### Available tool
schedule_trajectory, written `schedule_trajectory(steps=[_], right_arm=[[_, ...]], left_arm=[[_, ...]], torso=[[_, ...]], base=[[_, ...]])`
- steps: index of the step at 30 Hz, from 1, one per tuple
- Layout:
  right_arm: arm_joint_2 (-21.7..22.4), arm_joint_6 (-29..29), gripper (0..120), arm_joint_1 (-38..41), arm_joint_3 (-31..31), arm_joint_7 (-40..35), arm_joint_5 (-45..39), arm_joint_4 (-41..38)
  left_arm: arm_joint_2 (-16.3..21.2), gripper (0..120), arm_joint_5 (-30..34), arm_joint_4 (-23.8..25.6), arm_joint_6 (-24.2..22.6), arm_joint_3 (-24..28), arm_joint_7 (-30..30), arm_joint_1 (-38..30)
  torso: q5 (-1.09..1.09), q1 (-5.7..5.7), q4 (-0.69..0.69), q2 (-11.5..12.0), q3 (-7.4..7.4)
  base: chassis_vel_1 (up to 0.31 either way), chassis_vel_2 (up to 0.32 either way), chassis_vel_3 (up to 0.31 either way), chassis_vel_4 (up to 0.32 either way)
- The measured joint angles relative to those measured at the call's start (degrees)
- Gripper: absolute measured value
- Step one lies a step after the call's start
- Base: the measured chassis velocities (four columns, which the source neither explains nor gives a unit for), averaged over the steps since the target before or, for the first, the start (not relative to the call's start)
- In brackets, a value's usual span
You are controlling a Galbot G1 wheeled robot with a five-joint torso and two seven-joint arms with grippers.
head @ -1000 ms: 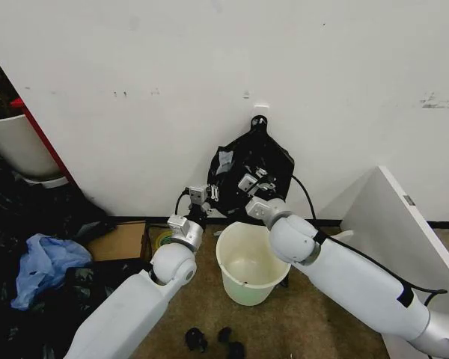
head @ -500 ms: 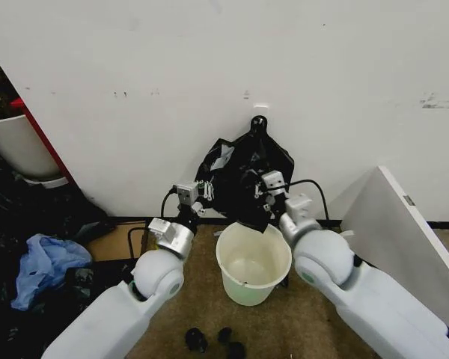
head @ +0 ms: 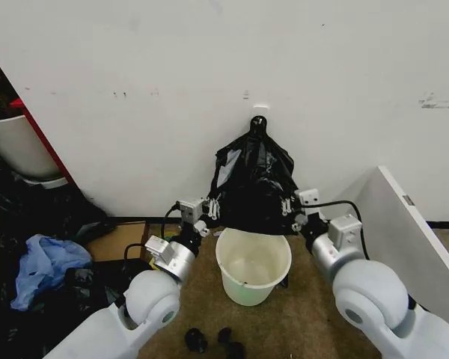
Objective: Place the garbage bag over the trash bin.
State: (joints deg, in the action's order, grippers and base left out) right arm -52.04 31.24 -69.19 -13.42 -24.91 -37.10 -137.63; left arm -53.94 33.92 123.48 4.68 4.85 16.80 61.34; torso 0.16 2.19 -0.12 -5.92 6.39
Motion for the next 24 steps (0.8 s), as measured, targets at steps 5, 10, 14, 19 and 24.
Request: schedule_trajectory(steps=[5,10,14,19,24], right_arm=[[-1.31,1.05,0,-3.0,-0.67,-1.65,-3.38,-1.39],[-2.86,1.55,0,-4.25,-0.36,-2.5,-4.66,-2.08],[-3.25,1.56,0,-4.78,-0.16,-2.54,-4.68,-2.7],[-3.07,1.64,0,-5.81,-1.0,-2.77,-4.64,-3.43],[-2.9,1.67,0,-7.63,-4.04,-2.9,-4.91,-4.32]], left_arm=[[0.02,0,-0.31,0.69,-0.1,-0.16,0.15,3.03],[0.02,0,-1.69,1.29,0.11,-0.9,0.01,6.28],[-0.25,0,-2.68,1.51,0.48,-1.45,-0.25,8.13],[-1.55,0,-3.75,0.85,0.87,-1.23,-0.42,8.62],[-2.74,0,-4.0,-0.25,0.89,0.64,-0.47,6.69]], torso=[[0.0,0.0,0.0,0.0,0.0],[0.0,0.0,0.01,0.0,0.0],[0.0,0.0,0.01,0.0,0.0],[0.0,0.0,0.01,0.0,0.0],[0.0,0.0,0.01,0.0,0.0]], base=[[0.0,0.0,0.0,0.0],[0.0,0.0,0.0,0.0],[0.0,0.0,0.0,0.0],[0.0,0.0,0.0,0.0],[0.0,0.0,0.0,0.0]])
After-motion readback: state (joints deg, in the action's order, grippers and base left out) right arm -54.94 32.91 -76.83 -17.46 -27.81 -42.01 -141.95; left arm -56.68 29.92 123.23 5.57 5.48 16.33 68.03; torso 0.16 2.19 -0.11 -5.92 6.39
